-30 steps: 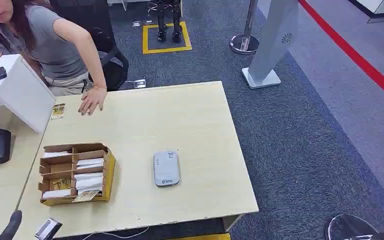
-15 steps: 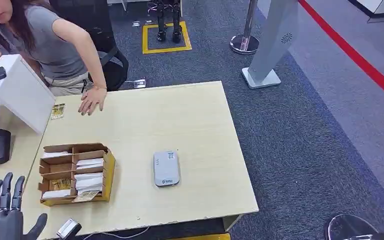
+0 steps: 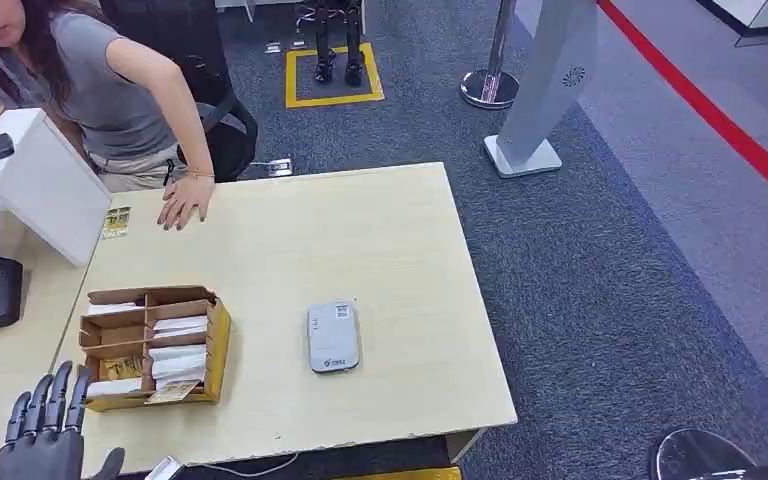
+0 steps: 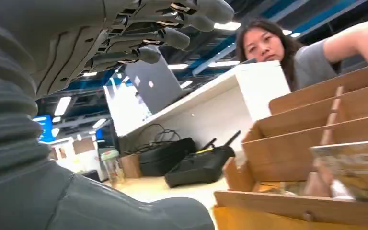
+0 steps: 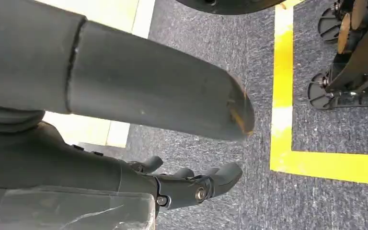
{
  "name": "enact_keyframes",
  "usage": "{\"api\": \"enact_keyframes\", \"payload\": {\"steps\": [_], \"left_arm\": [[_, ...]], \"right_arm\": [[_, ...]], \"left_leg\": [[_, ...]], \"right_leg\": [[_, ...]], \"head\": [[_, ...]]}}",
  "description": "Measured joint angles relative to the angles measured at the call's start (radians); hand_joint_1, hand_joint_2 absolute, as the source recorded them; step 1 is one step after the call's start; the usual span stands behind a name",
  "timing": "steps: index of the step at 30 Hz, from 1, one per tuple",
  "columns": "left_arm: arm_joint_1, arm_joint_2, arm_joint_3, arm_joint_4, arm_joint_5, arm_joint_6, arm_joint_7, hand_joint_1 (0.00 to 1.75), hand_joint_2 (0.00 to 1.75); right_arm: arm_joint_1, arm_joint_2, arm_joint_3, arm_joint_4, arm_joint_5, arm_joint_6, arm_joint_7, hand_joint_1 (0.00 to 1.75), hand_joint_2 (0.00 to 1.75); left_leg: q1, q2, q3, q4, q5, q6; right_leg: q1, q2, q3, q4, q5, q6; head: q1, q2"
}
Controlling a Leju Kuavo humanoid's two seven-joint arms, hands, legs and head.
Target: Pass the card to the sensor for recognition and then transmit it.
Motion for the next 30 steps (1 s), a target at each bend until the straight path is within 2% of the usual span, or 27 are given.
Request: {"api": "enact_keyframes", "payload": {"steps": [17,30], "left_arm": [[-0.12,-0.005,-0.106,0.117,0.032,0.0,-0.045,0.0,1.75],[-0.185,-0.021,-0.127,0.192,0.035,0.002,-0.079,0.0,1.75]], "right_arm": [[0.0,0.0,0.0,-0.002,0.007,0.0,-0.001,0.0,0.0],[0.0,-0.003,0.0,-0.007,0.01,0.003,-0.003,0.0,0.0]], "left_leg": [[0.0,0.0,0.0,0.0,0.0,0.0],[0.0,0.0,0.0,0.0,0.0,0.0]], "right_leg": [[0.0,0.0,0.0,0.0,0.0,0.0],[0.0,0.0,0.0,0.0,0.0,0.0]], "head": [[0.0,0.0],[0.0,0.0]]}}
